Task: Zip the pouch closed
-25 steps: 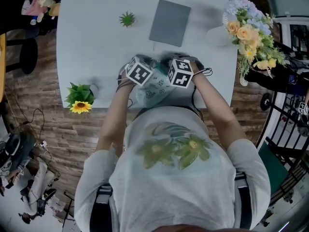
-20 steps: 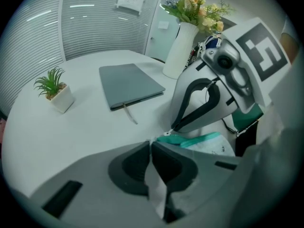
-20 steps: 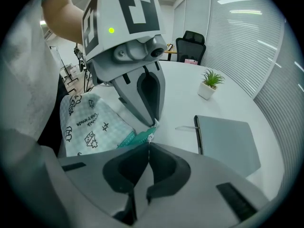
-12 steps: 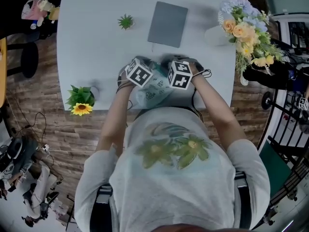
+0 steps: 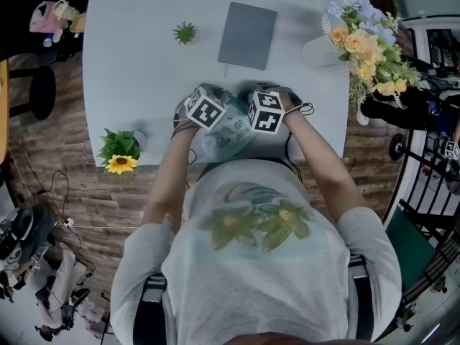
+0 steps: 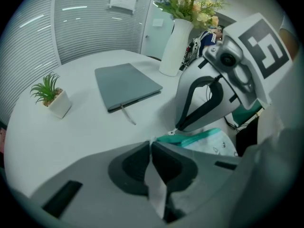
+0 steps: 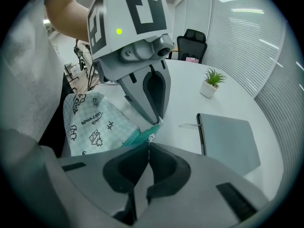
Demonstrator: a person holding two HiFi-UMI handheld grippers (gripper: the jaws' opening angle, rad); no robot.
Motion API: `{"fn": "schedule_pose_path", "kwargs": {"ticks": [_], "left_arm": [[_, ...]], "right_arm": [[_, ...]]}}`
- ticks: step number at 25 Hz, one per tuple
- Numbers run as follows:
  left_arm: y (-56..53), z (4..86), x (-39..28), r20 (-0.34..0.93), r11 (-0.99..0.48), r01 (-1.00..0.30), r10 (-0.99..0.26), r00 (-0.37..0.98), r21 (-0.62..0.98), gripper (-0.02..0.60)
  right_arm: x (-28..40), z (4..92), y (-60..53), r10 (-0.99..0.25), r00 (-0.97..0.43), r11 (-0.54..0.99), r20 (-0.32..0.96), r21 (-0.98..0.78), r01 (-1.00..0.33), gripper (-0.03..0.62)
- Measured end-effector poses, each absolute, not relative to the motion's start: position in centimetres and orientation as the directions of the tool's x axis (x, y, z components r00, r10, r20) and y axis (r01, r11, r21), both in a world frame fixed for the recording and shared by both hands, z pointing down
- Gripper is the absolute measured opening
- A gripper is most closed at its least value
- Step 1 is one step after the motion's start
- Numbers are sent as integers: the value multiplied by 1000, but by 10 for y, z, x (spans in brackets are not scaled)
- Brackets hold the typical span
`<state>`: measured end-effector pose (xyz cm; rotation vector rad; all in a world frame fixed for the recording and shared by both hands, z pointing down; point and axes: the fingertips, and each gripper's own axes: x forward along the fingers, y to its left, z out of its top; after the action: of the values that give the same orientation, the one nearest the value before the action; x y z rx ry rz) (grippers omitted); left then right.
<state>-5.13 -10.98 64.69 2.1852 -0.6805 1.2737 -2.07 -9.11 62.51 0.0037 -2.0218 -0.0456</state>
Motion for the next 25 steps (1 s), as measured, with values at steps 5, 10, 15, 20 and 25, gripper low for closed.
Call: {"fn": "schedule_pose_path", "kwargs": {"ticks": [5,10,15,20,25], "left_arm": [[-110,646,-50,880,-736,-653,-176,440,179,23],[-111,646,-51,881,-738,-652,-179,439,175,23],[-110,647,-52,880,-736,-654,-182,439,174,23],[-112,646,-52,880,-738,-655,-192,434,162,23],[-111,647,-51,876,-733,-658,-189,443,174,23]], "right_arm": [[-18,626,-89,-14,-415,999,910,32,37,18],[-18,626,-87,-27,-398,996,917,59,69,18],[-17,626,-85,-21,-393,995,919,56,78,18],[-15,624,-82,-19,-383,995,924,56,87,18],[-11,624,-82,-20,-387,996,922,50,69,18]]}}
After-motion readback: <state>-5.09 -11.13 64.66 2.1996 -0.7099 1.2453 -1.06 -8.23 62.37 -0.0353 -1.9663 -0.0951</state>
